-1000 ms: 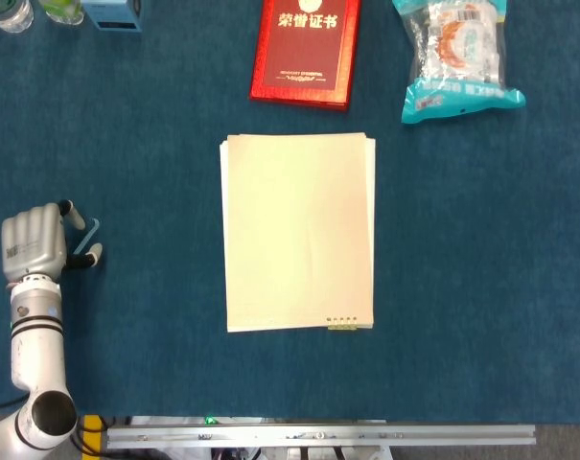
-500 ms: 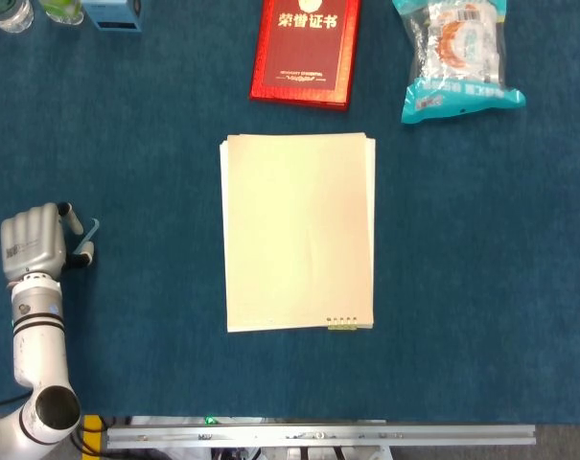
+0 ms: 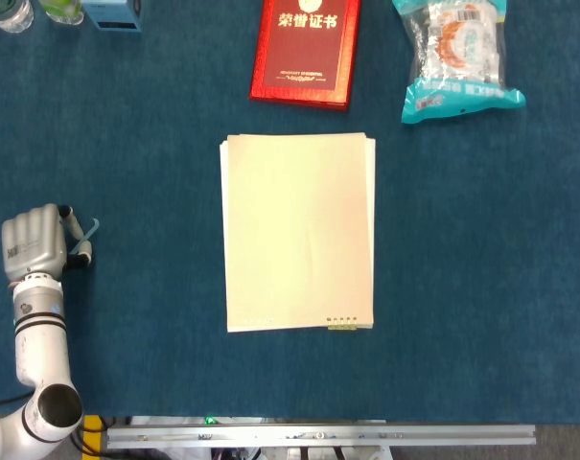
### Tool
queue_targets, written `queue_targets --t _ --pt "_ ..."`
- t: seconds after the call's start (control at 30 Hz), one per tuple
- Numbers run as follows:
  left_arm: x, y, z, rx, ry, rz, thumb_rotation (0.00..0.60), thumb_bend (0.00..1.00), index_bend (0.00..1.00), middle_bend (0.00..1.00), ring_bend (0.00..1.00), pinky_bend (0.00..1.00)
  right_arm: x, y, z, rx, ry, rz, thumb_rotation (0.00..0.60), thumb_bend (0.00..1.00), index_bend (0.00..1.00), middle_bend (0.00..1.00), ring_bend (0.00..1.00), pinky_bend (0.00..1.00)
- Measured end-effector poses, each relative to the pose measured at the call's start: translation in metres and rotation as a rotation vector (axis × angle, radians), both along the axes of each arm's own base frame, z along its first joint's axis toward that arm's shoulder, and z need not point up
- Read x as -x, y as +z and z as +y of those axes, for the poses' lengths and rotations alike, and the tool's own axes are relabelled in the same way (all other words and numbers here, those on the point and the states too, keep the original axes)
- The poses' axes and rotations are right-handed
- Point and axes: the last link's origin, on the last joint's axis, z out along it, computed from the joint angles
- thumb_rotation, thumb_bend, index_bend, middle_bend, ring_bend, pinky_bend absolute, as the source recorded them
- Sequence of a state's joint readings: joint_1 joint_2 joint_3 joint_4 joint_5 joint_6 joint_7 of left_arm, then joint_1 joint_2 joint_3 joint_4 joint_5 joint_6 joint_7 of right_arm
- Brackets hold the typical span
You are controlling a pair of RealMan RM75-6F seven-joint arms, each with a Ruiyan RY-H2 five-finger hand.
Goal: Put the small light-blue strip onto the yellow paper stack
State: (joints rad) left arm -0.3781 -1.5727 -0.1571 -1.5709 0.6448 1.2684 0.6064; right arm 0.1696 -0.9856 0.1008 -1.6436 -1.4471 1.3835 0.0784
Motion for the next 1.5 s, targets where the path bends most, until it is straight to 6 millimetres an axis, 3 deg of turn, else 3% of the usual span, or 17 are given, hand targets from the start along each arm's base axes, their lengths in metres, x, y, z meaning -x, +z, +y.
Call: queue_targets --t 1.1,1.3,1.5 --pt "-0.005 0.001 0.007 -0.003 -0.044 -0.018 0.6 0.4 0.6 1.0 1.0 1.0 0.003 0.003 0.003 0.014 -0.012 -0.007 0.6 0.09 0.15 0.26 0.12 0.23" --pt "-0.018 0.005 0.013 -0.008 -0.145 -0.034 0.6 0.4 0.6 1.0 1.0 1.0 0.0 0.002 0.001 0.014 -0.003 -0.007 0.6 0.09 0.16 0.26 0.12 0.23" --pt "-0.045 0.008 0.019 0.001 -0.338 -0.058 0.6 0.4 0.6 1.0 1.0 1.0 -0.003 0.0 0.0 0.008 0.004 -0.006 0.6 0.09 0.16 0.26 0.12 0.23"
